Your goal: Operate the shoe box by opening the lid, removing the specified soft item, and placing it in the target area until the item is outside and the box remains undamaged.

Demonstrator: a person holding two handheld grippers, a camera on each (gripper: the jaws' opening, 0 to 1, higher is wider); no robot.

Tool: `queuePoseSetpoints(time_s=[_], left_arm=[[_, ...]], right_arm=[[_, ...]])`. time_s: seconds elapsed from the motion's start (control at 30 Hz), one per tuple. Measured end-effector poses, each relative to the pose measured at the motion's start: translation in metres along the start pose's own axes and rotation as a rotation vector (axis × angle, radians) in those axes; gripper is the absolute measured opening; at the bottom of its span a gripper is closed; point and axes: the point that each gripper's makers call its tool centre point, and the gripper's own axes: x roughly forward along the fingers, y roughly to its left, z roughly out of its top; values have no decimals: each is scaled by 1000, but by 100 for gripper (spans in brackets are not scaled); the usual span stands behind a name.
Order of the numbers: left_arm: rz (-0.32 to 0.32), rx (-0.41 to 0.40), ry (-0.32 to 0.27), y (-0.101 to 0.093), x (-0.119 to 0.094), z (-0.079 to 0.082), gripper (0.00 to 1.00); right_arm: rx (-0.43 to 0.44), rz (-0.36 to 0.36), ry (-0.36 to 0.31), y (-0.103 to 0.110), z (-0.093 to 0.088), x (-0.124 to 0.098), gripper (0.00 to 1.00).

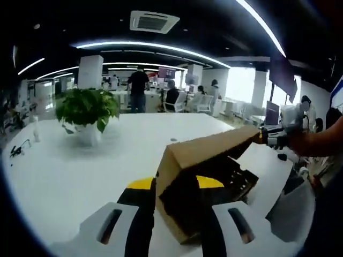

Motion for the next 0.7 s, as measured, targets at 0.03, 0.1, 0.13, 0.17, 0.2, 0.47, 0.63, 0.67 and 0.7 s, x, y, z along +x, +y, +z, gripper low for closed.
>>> queuePoseSetpoints(time_s=[0.03,0.1,0.13,0.17,0.2,0.47,0.63,0.67,0.7], left_arm=[[-3,8,38,-1,3,-15,24],[-14,27,106,-5,8,-37,22],[-21,39,118,-8,11,-43,22],[-21,53,160,-8,12,-52,20],[-30,57,176,-12,15,-58,18],[-15,68,329,-8,26,-101,9],[-28,51,329,-13,30,-99,7],[-22,47,334,-13,30,-99,7],[-21,39,338,-13,30,-99,7]], right_arm=[[-1,1,2,-1,0,0,0],[-1,3,6,-2,1,2,0],[-3,4,8,-2,1,2,0],[3,6,9,-2,2,3,0],[4,6,11,-3,3,3,0],[13,9,20,-5,6,6,0],[12,7,19,-7,9,7,0],[13,6,18,-8,10,8,0],[14,6,18,-8,11,9,0]])
